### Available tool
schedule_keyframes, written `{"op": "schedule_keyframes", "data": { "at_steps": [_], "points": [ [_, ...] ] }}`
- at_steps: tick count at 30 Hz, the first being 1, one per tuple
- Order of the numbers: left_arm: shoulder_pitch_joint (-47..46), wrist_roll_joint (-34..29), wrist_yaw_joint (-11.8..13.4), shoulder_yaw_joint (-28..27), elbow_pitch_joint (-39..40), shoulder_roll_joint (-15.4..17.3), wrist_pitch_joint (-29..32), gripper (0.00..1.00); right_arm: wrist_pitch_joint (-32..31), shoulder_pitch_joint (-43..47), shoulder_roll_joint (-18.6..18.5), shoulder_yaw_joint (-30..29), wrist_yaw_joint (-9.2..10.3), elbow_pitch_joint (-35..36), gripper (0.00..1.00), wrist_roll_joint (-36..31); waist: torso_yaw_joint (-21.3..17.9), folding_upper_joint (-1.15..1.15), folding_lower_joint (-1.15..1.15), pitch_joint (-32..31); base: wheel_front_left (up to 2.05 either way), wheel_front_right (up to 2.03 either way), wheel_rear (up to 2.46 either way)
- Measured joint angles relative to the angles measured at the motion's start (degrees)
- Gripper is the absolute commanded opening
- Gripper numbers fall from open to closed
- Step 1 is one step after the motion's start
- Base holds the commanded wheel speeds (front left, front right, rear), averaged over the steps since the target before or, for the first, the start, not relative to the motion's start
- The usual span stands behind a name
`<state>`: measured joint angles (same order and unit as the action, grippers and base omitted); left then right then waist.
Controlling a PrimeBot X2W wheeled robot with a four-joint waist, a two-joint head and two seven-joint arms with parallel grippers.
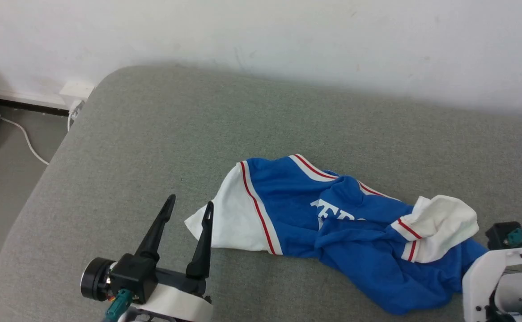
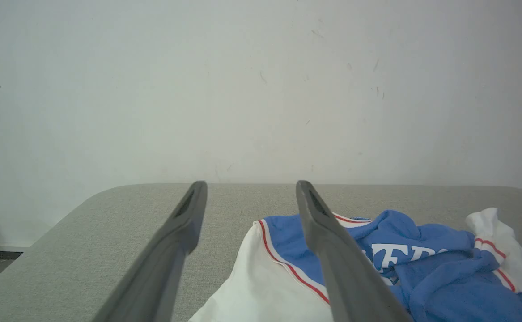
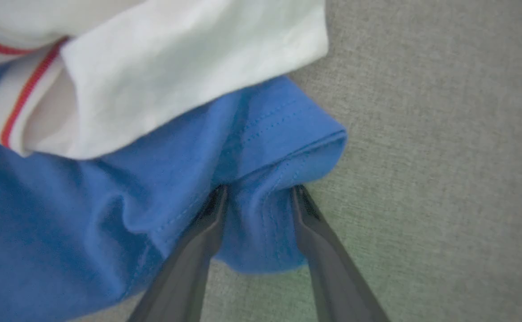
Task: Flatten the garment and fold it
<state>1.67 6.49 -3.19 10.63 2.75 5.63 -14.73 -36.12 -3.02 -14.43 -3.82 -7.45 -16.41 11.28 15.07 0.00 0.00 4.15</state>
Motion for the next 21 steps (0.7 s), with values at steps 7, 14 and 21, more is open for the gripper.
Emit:
{"op": "schedule_keyframes", "data": {
  "at_steps": [7, 14, 21],
  "points": [
    [0.88, -0.59, -0.80, -1.85, -1.37, -0.68, 0.01, 1.00, -2.90, 0.83, -1.04, 5.50, 0.11, 3.08, 0.00, 3.66, -0.78, 0.00, 0.01, -0.84, 0.00, 0.00, 0.00],
    [1.02, -1.01, -1.13, -2.98, -2.10, -1.58, 0.00, 1.00, -14.10, 10.17, -1.27, 12.02, 0.09, 15.77, 0.00, 11.73, -2.94, 0.00, 0.00, -3.26, 0.00, 0.00, 0.00],
    [1.76, -1.05, -1.38, -2.80, -2.60, -2.02, 0.00, 1.00, -15.85, 12.56, -0.05, 10.38, 0.08, 21.28, 1.00, 12.69, -3.46, 0.00, 0.00, -4.48, 0.00, 0.00, 0.00]
  ]
}}
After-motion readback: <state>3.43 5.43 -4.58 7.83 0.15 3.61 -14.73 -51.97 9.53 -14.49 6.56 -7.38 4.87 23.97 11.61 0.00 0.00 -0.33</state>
